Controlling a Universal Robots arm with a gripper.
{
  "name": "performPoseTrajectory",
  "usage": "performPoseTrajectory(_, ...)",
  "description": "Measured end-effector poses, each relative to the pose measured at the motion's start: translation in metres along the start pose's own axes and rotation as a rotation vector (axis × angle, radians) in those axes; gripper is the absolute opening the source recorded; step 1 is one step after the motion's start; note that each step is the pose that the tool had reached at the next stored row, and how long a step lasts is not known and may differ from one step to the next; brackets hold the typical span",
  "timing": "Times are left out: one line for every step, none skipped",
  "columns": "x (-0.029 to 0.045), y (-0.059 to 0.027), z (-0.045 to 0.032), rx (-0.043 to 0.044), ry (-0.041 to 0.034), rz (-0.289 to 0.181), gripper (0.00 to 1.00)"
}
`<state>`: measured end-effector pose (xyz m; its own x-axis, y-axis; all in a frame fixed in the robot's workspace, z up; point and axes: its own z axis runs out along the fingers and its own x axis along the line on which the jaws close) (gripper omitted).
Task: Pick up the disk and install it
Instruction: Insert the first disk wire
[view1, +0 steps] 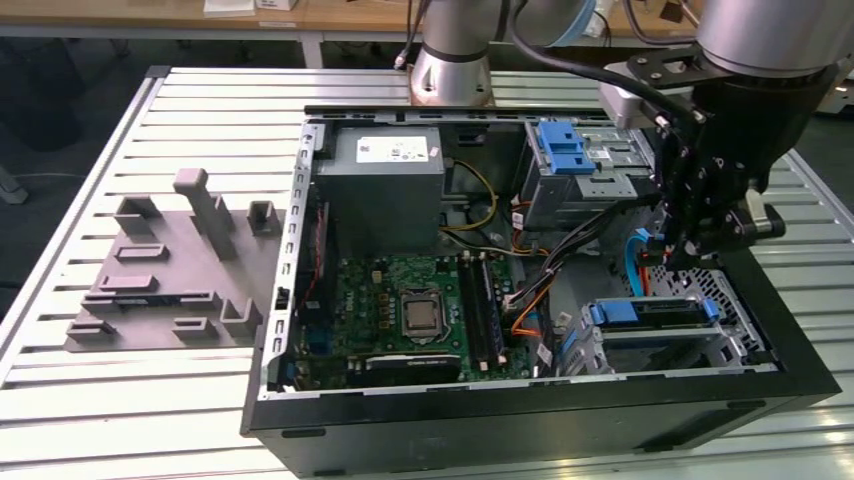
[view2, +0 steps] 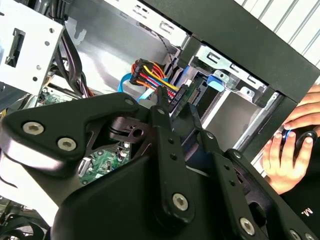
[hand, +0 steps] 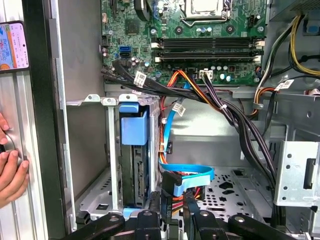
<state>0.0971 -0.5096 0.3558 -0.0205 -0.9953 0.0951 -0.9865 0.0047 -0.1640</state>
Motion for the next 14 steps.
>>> performPoseTrajectory(0.0001, 0.0, 0.0003, 0.0, 0.0, 0.0, 0.32)
performPoseTrajectory(0.0002, 0.0001, 0.0005, 0.0, 0.0002, 0.0, 0.32)
performPoseTrajectory(0.0003, 0.0001, 0.0008, 0.0, 0.0002, 0.0, 0.32)
performPoseTrajectory(0.0003, 0.0002, 0.0011, 0.0, 0.0003, 0.0, 0.32)
performPoseTrajectory(0.0003, 0.0002, 0.0014, 0.0, 0.0004, 0.0, 0.32)
performPoseTrajectory(0.0003, 0.0003, 0.0016, 0.0, 0.0006, 0.0, 0.32)
performPoseTrajectory(0.0003, 0.0003, 0.0019, 0.0, 0.0007, 0.0, 0.32)
performPoseTrajectory(0.0003, 0.0004, 0.0024, 0.0, 0.0006, 0.0, 0.32)
performPoseTrajectory(0.0003, 0.0005, 0.0028, 0.0, 0.0006, 0.0, 0.32)
performPoseTrajectory(0.0004, 0.0005, 0.0031, 0.0, 0.0007, 0.0, 0.32)
performPoseTrajectory(0.0004, 0.0006, 0.0035, 0.0, 0.0007, 0.0, 0.32)
performPoseTrajectory(0.0003, 0.0006, 0.0038, 0.0, 0.0007, 0.0, 0.32)
performPoseTrajectory(0.0003, 0.0007, 0.0041, 0.0, 0.0008, 0.0, 0.32)
performPoseTrajectory(0.0003, 0.0007, 0.0045, 0.0, 0.0007, 0.0, 0.32)
